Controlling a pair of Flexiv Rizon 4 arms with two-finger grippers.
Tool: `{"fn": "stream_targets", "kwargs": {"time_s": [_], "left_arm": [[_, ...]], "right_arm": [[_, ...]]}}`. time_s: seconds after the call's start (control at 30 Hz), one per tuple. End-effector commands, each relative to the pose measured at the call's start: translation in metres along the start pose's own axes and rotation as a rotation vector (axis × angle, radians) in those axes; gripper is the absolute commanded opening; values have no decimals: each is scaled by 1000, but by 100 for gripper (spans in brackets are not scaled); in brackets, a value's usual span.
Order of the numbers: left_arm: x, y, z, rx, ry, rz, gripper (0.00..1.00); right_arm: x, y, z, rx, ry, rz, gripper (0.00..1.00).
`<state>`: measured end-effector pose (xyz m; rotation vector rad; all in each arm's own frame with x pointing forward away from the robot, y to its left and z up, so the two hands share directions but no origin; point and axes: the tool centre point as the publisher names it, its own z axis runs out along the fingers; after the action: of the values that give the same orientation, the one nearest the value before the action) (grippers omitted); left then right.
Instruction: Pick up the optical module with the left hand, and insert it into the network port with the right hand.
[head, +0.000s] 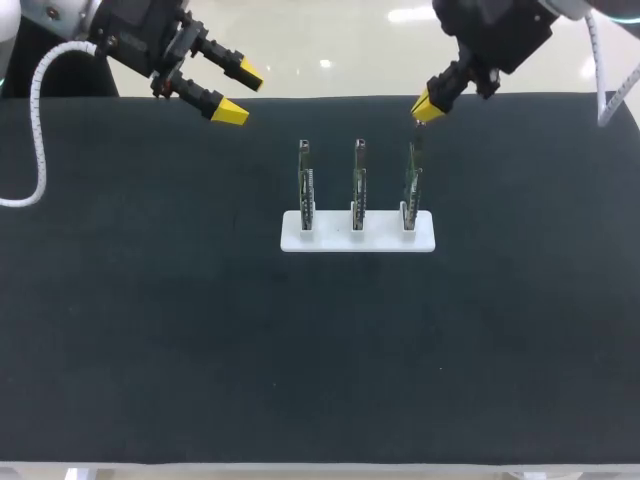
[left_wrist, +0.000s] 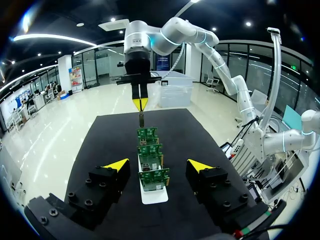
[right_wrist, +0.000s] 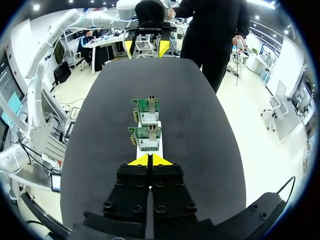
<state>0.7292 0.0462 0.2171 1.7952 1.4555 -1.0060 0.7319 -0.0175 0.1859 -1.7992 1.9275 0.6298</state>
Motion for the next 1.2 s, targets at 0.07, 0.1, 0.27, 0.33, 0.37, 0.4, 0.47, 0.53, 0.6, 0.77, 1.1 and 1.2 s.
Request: {"fn": "stream_targets", "kwargs": {"time_s": [0.07,0.1,0.27,0.33,0.37,0.4,0.47,0.53,0.6,0.77,1.1,1.2], "left_arm": [[0,1,0,1,3,-1,100],[0,1,0,1,3,-1,100],[0,1,0,1,3,-1,100],[0,1,0,1,3,-1,100],[0,1,0,1,3,-1,100],[0,1,0,1,3,-1,100],[0,1,0,1,3,-1,100],[0,1,0,1,3,-1,100],[0,1,0,1,3,-1,100],[0,1,0,1,3,-1,100],[0,1,0,1,3,-1,100],[0,1,0,1,3,-1,100]], "right_arm": [[1,0,3,5,-7,-3,0],[1,0,4,6,-8,-3,0],[2,0,7,9,-13,-6,0],[3,-1,8,10,-15,-8,0],[3,-1,9,10,-16,-10,0],[4,-1,9,10,-17,-11,0],[5,-2,11,11,-20,-14,0],[7,-2,12,13,-23,-15,0],[8,-3,14,13,-25,-18,0],[11,-3,17,14,-32,-26,0],[16,-3,26,19,-39,-34,0],[17,-3,29,22,-42,-34,0]]}}
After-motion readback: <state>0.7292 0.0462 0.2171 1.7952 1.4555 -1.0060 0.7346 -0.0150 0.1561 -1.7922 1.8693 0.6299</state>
